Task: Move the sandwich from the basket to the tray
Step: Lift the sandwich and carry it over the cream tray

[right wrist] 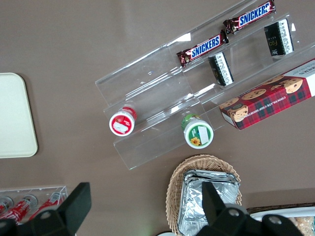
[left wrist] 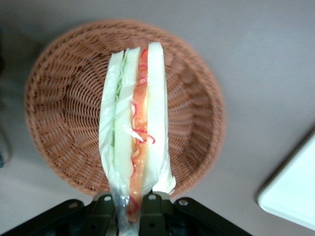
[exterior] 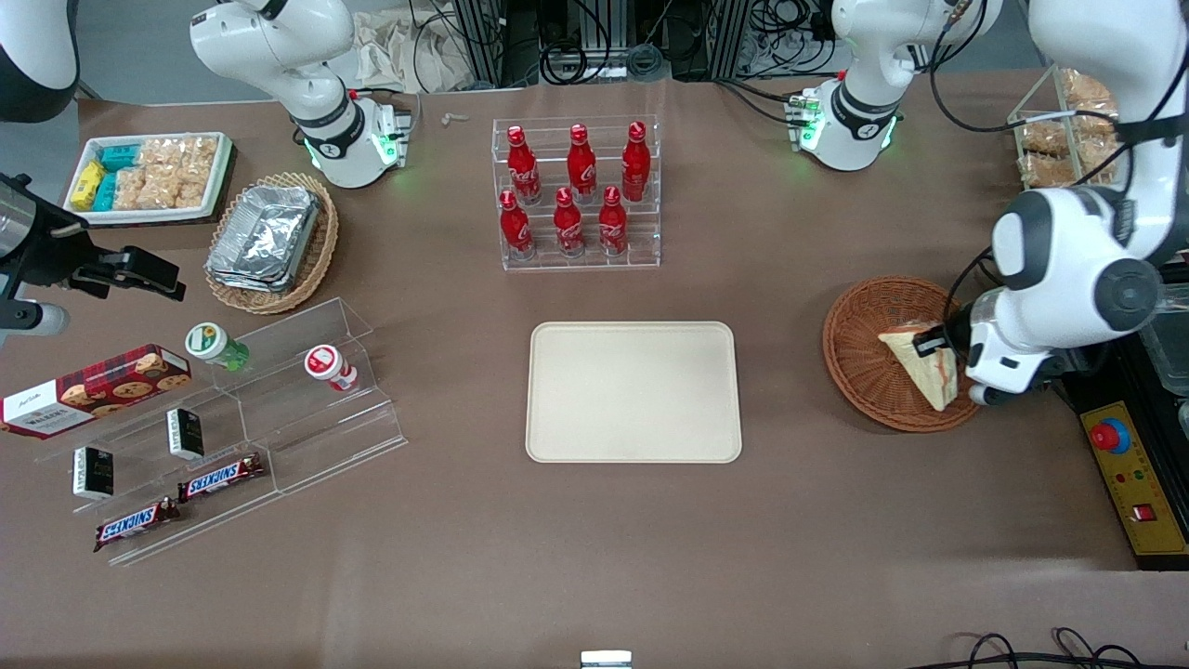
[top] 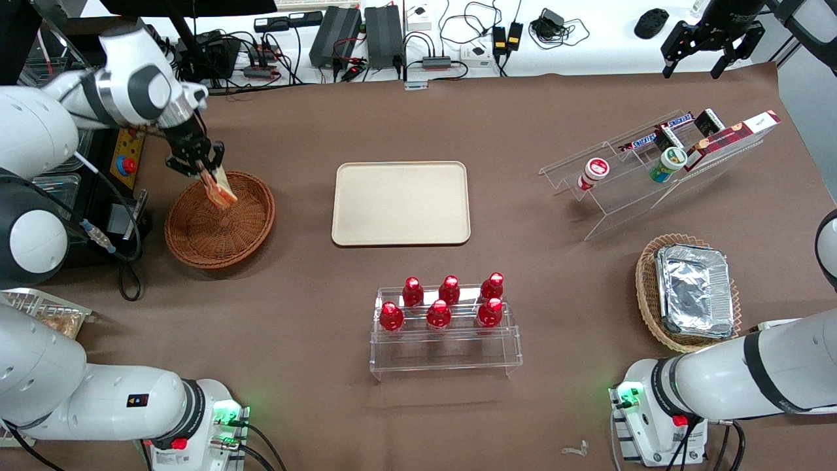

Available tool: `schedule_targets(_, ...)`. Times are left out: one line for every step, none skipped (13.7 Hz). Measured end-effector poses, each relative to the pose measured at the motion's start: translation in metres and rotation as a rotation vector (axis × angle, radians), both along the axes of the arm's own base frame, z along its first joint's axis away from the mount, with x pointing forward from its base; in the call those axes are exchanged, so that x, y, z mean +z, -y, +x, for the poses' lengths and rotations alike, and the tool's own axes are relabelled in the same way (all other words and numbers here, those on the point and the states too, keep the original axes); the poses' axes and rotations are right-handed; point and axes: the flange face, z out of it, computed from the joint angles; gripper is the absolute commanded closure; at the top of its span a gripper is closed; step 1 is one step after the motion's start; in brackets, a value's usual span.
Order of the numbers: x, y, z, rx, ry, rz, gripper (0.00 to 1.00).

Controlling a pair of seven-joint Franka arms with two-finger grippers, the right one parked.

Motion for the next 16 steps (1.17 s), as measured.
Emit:
schedule_targets(0.028,0.006,0.009,-0.014,0.008,-0.004,0.94)
schedule_targets(0.055,0.012,0.017,-0.026,0.023,-0.007,0.95)
schedule_targets(0.080,0.016,0.023,-0.045,0.046,-0.011,0.95)
schedule_targets(0.102,0.018,0.028,-0.075,0.074,-0.017,0.95)
schedule_targets(0.123,0.019,0.032,-0.112,0.099,-0.024,0.96)
schedule_targets(0.138,0.018,0.035,-0.140,0.118,-0.029,0.98)
schedule_targets(0.149,0.019,0.036,-0.157,0.132,-0.032,0.99)
schedule_targets(0.155,0.021,0.037,-0.171,0.139,-0.034,1.00)
schedule_targets(0.156,0.025,0.037,-0.185,0.141,-0.037,1.00)
schedule_targets(0.155,0.033,0.037,-0.200,0.139,-0.040,0.99)
schedule_targets(0.152,0.045,0.037,-0.220,0.136,-0.042,0.96)
schedule_targets(0.151,0.061,0.038,-0.247,0.134,-0.045,0.96)
schedule_targets(0.149,0.081,0.038,-0.280,0.133,-0.045,0.96)
schedule_targets(0.146,0.104,0.038,-0.320,0.131,-0.040,0.96)
schedule_targets(0.141,0.127,0.036,-0.354,0.123,-0.038,0.96)
schedule_targets(0.132,0.152,0.032,-0.373,0.108,-0.034,0.97)
